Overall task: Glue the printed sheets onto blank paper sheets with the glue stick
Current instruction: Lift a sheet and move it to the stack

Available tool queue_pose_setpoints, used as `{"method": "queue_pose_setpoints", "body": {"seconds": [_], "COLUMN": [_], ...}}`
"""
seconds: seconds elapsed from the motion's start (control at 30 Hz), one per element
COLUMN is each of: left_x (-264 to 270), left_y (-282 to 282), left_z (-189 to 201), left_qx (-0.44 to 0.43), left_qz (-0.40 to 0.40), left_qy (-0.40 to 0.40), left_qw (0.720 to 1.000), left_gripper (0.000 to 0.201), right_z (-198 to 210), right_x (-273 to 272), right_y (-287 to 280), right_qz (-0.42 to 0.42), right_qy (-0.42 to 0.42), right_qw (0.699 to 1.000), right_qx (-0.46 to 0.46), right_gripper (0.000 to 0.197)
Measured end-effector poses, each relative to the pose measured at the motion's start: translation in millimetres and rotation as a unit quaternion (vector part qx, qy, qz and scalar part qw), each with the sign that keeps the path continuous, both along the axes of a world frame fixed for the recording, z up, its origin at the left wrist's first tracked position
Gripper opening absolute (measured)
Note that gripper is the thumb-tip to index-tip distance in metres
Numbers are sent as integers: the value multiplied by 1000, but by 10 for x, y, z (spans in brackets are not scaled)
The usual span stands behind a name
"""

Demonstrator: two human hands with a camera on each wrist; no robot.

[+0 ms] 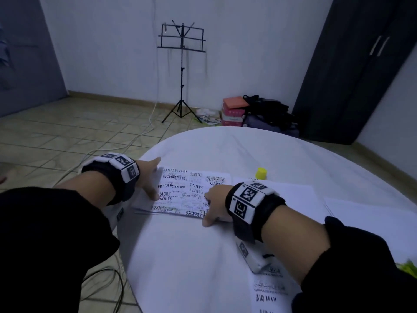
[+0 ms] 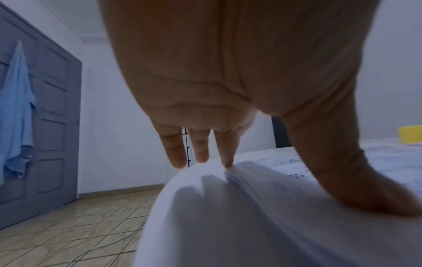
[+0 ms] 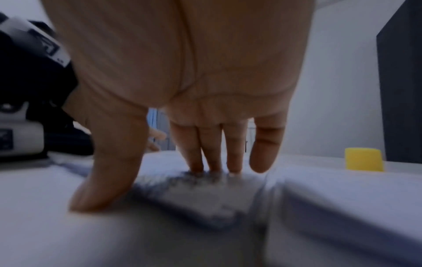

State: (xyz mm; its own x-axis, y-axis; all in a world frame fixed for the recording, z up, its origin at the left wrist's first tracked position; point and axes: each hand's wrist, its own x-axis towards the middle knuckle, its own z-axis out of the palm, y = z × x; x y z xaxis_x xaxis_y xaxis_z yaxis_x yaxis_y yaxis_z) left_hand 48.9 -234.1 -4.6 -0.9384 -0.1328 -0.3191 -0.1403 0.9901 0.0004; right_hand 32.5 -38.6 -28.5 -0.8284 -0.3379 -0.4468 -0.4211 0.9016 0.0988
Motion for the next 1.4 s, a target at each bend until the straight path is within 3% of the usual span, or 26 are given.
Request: {"method": "queue_pose_setpoints", "body": {"seconds": [0.13,0.33,0.43,0.5,0.53,0.6,0.7,0.73,0.83,0.87,0.93,1.0,1.1,1.17,1.23,1.33,1.4], "left_x": [-52,30,128,170,203,268,316,320,341,349,348,354,367,355,327,330,344], "left_y": [-54,86,105,37,-2,-52,-69,-58,-6,17,63,108,97,54,26,39,56], "left_z": [-28,-45,-53,-42,-32,-44,-107,-111,-49,-41,-82,-130,-187,-206,-231,-220,-222], "left_qx": [32,-2,114,280,339,354,379,429,609,652,697,710,723,723,723,732,735], "left_qz": [8,-53,18,131,176,221,240,254,296,295,288,293,310,314,324,318,316], "left_qy": [-6,62,97,134,130,76,52,66,86,76,62,53,45,41,46,36,42], "left_qw": [999,997,989,942,915,906,893,864,731,695,654,638,616,615,609,601,598], "left_gripper": [121,123,127,110,88,41,20,17,5,10,22,26,22,10,12,14,13], "right_z": [-22,-22,10,10,15,17,25,36,46,43,47,57,118,198,277,305,312], "right_x": [13,45,81,100,116,148,184,201,211,215,229,252,283,315,334,301,264], "right_y": [46,18,27,35,41,53,91,99,123,126,120,103,65,49,54,111,175], "right_qz": [20,8,-6,-14,-17,-28,-48,-57,-64,-64,-55,-33,-15,17,57,57,17], "right_qy": [1,-1,-5,-1,1,7,8,1,-20,-22,-11,20,74,128,191,239,225], "right_qw": [1000,1000,999,999,998,997,992,990,988,987,988,989,985,984,976,966,968], "right_qx": [-4,-16,-31,-46,-55,-77,-117,-126,-140,-144,-143,-140,-154,-123,-84,-85,-113], "right_gripper": [55,69,74,76,77,78,86,86,84,85,90,83,57,38,20,25,27]}}
